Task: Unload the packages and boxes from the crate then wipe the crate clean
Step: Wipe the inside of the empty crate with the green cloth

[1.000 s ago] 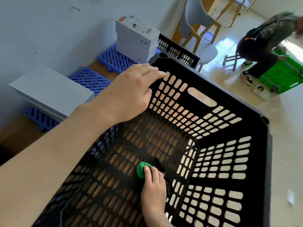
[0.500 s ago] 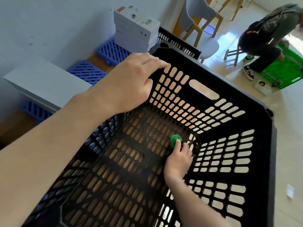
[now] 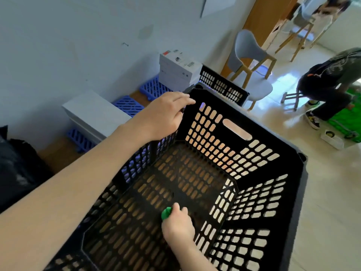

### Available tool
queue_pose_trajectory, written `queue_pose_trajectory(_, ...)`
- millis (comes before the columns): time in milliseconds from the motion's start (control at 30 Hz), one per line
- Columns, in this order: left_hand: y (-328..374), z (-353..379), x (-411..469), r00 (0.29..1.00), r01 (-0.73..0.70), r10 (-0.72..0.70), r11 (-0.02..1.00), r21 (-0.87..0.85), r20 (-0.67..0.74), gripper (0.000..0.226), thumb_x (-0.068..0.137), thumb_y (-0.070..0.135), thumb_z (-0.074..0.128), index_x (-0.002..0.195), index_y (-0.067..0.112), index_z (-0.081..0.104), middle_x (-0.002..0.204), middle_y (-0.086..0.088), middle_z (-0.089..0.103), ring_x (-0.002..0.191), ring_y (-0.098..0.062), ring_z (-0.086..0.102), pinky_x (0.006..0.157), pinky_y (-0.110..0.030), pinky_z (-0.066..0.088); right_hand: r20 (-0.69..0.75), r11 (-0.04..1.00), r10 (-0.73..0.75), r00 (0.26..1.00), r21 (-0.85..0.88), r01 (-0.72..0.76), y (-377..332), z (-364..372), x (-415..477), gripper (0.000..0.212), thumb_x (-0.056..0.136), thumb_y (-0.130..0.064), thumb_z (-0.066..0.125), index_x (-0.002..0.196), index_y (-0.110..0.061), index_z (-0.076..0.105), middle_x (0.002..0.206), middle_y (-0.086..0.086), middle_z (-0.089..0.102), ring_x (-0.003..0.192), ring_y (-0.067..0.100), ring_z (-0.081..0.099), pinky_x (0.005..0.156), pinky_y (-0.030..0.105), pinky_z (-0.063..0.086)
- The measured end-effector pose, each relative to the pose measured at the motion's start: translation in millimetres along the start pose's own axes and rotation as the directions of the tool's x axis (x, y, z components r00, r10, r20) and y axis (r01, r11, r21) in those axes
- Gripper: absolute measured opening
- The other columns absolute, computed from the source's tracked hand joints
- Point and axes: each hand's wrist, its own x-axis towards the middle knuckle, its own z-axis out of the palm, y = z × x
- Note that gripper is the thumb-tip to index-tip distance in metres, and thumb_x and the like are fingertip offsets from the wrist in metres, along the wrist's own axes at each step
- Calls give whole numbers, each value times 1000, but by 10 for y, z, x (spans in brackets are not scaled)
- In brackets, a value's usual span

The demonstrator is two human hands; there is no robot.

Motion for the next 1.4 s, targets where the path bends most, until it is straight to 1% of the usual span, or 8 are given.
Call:
queue_pose_trajectory(333,391,-143,-593,927,207,-248,964,-165,-281,34,88,8,56,120,15,63,119,1,63,111,-10,56,97,-18,39,-69,774,-403,913,507,380,-310,-1622,-203,49,78,-11,67,121,-29,55,118,-3,59,104,19,59,89,36,53)
queue_pose_trajectory(500,863,-408,-1277,697,475,-615,781,-406,-368,27,90,7,63,107,27,67,99,10,67,91,-2,62,75,-10,47,-178,446,-658,732,690,569,-358,-2179,-646,49,74,-9,78,110,-39,64,114,-5,65,104,12,63,86,35,54)
queue_pose_trajectory(633,1384,-623,-1653,569,649,-797,586,-486,-202,4,89,32,66,92,34,69,85,6,70,79,-2,63,73,-15,47,-185,176,-812,553,827,534,-463,-2396,-1042,50,61,-19,83,108,-30,68,112,-1,70,105,18,65,85,36,54)
queue_pose_trajectory(800,2020,-721,-1774,476,591,-874,401,-700,-99,17,92,41,61,105,33,68,100,9,72,84,1,64,80,-24,52,-54,83,-955,293,896,436,-588,-2483,-1431,57,49,-16,92,99,-17,66,108,8,69,102,27,66,79,36,56)
queue_pose_trajectory(933,2414,-711,-1849,299,298,-945,224,-928,-133,24,91,31,64,114,25,61,108,-1,72,105,-17,68,93,-42,55,64,109,-989,131,921,373,-613,-2468,-1715,59,46,-11,91,95,-10,59,98,14,70,95,28,68,76,38,57)
queue_pose_trajectory(1100,2699,-793,-2043,47,362,-868,476,-802,-494,32,76,29,81,96,13,63,81,-11,70,75,-17,68,71,-26,53,236,243,-969,68,877,415,-561,-2421,-2050,56,66,-57,76,104,-19,64,102,3,71,94,16,68,75,36,54)
queue_pose_trajectory(1267,2851,-930,-2220,1,458,-746,593,-662,-666,20,80,8,76,94,14,63,89,-3,70,82,-15,68,71,-26,56,243,271,-963,120,849,454,-577,-2384,-2127,15,90,-13,61,105,-8,62,100,9,72,92,20,70,74,38,58)
queue_pose_trajectory(1400,2872,-1074,-2360,-124,295,-725,625,-723,-677,25,78,1,75,94,17,64,87,1,72,80,-14,70,62,-22,53,257,283,-959,120,898,338,-553,-2435,-2081,10,93,-8,55,96,1,56,92,18,69,87,28,68,73,42,56)
